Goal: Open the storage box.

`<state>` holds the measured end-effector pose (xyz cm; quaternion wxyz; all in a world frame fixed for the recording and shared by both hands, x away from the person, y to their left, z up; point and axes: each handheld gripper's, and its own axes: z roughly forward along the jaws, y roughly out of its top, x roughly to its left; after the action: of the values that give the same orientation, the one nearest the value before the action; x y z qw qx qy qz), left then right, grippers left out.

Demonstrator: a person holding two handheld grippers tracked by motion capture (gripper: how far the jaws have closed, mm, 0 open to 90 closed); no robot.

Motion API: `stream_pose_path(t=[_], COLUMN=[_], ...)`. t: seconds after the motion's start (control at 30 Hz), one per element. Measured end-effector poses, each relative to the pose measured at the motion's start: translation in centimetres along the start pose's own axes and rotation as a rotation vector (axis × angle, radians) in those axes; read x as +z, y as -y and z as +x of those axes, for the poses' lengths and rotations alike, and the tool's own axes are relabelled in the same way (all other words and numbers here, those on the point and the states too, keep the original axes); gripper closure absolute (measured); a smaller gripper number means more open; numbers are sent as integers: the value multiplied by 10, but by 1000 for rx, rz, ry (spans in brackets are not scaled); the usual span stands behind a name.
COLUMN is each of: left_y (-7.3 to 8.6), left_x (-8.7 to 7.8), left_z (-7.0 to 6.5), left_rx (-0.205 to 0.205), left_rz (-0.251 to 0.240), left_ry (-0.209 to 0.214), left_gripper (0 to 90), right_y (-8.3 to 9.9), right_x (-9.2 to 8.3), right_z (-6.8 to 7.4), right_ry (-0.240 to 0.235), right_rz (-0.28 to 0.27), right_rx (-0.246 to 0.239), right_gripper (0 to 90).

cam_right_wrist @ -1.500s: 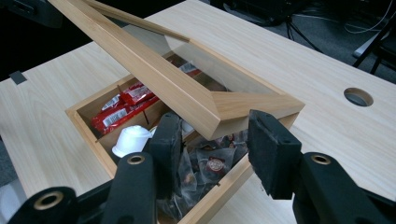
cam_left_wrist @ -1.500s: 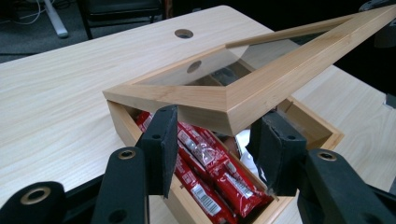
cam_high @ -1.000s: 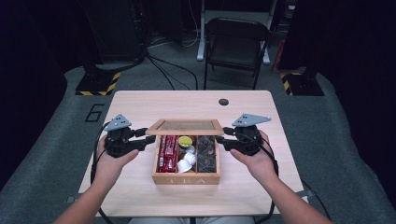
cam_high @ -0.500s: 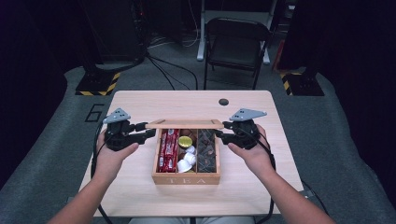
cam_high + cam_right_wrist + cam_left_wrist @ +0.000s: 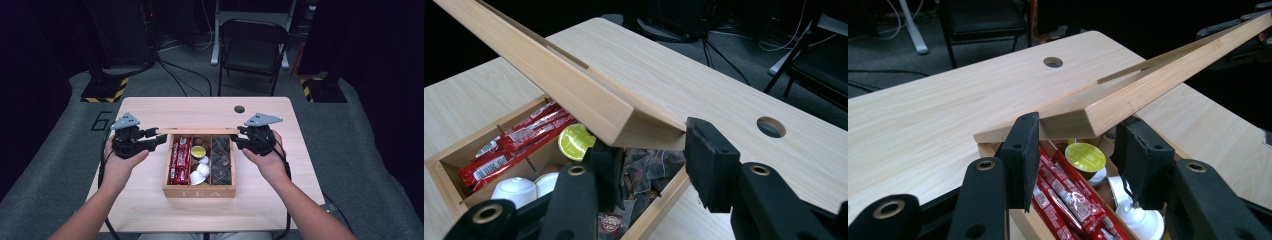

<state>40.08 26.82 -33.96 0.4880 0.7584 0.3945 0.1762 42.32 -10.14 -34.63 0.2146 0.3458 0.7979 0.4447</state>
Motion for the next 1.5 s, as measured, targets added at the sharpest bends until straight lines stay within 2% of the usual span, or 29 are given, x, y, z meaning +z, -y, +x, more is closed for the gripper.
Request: stream_pose_path(t=[0.1,0.37,0.5,0.63,0.93,1.07,1.27,1.37,1.5], left_y=[4,3,2,0,-5,-8,-14,-16,-17], left_x=[6,20,23,25,27,28,30,31,32], left_z=[2,7,8,12,13,15,17,19,21], left_rx=[-7,25,33,13,42,26,25,23,16], left_rz=[11,14,2,-20,-24,-27,-23,-30,-35], left_ry=[-9,-46,-63,-57,-80,-79,-82,-83,-84], left_gripper=[518,491,532,568,589,591,595,598,601], right_y=[-1,-4,-5,-7,-10,-7,-4,-3,-3], right_x=[0,1,2,3,5,10,24,29,36], right_z=[0,-2,-4,-6,-8,-9,-16,-21,-24], right_ry=[4,3,4,2,11,32,58,72,64], right_rz=[6,1,-7,-10,-34,-27,-10,-22,-37], right_rx=[0,6,19,8,13,-12,11,28,50], right_gripper=[595,596,596,597,592,558,538,538,538])
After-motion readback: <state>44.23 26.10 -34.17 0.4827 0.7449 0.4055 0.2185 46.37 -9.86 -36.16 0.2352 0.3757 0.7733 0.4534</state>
